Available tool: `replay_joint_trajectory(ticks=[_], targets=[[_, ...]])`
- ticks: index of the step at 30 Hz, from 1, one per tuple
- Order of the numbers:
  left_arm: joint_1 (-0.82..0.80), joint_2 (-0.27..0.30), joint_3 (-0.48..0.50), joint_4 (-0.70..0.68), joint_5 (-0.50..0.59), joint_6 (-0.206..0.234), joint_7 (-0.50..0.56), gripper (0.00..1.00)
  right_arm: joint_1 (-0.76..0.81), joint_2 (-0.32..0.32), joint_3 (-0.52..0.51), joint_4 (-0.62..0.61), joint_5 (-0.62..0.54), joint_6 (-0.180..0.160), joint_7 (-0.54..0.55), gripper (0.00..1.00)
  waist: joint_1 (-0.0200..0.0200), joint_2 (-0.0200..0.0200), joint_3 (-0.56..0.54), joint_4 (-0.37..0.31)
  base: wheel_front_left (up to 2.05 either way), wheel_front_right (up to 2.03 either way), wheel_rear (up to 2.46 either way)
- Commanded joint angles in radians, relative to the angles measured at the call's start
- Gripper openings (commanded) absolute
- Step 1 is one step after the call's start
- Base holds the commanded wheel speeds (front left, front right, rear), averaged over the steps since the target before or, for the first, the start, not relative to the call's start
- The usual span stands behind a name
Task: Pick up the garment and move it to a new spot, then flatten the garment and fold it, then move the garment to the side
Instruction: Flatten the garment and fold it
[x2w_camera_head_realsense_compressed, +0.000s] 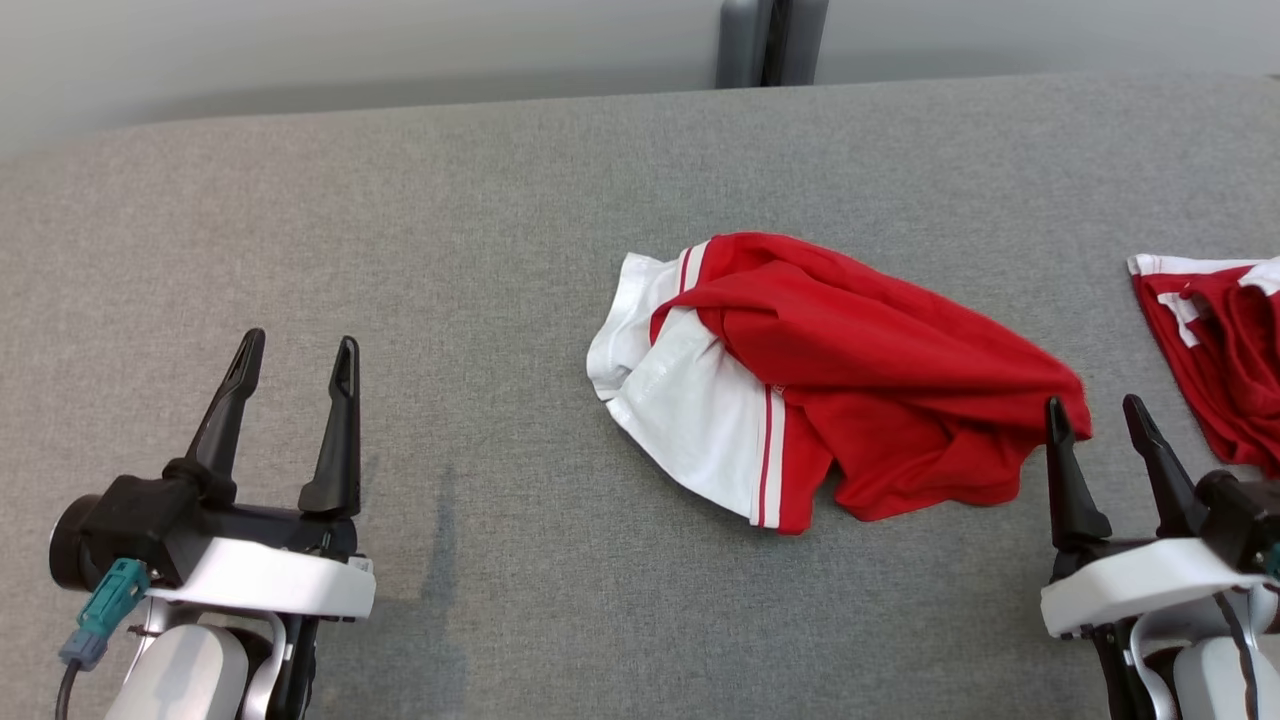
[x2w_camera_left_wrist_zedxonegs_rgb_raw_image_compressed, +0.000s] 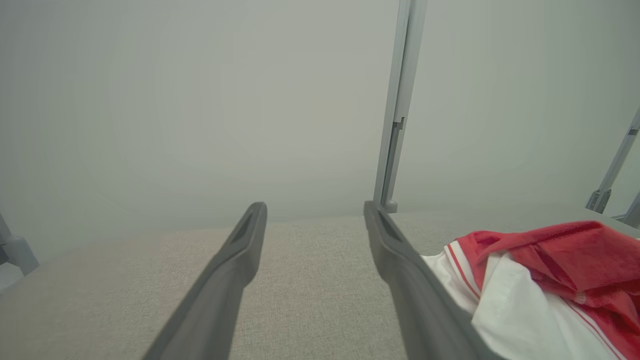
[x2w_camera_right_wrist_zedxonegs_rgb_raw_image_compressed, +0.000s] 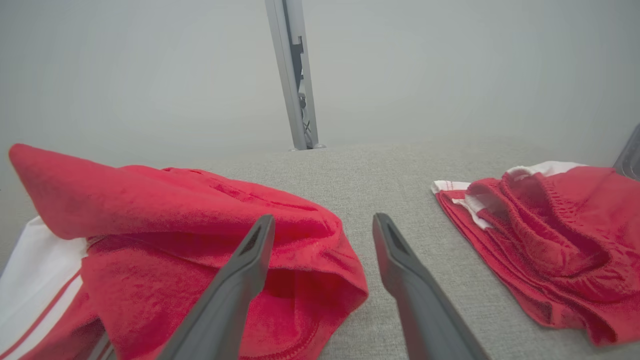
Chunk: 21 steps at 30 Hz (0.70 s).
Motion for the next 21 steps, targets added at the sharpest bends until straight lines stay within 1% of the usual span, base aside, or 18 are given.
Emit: replay_joint_trajectory(ticks=[1,6,7,12,16,21], targets=[[0.015,0.003,0.004,0.0,-0.002,0.009,-0.001,1.0,0.035,-0.001,0.004,-0.052,-0.016,0.0,0.012,1.0,0.0,0.0,-0.021,-0.004,0.0,0.0,0.0],[0.032,0.004,0.003,0.005,-0.008,0.019,0.009,1.0,0.08,0.002,0.005,-0.201,-0.047,0.0,0.053,1.0,0.0,0.0,-0.052,-0.015,0.0,0.0,0.0],[0.032,0.004,0.003,0.005,-0.008,0.019,0.009,1.0,0.08,0.002,0.005,-0.201,-0.047,0.0,0.053,1.0,0.0,0.0,-0.052,-0.015,0.0,0.0,0.0],[0.053,0.012,-0.003,0.012,-0.007,0.024,0.02,1.0,0.113,0.004,0.021,-0.327,-0.067,0.0,0.112,1.0,0.0,0.0,-0.086,-0.024,0.0,0.0,0.0],[0.072,0.015,-0.004,0.012,-0.006,0.036,0.028,1.0,0.147,0.004,0.024,-0.4,-0.071,0.0,0.155,1.0,0.0,0.0,-0.106,-0.022,0.0,0.0,0.0],[0.084,0.015,-0.009,0.004,-0.008,0.049,0.042,1.0,0.176,0.005,0.009,-0.452,-0.064,0.0,0.191,1.0,0.0,0.0,-0.107,-0.017,0.0,0.0,0.0]])
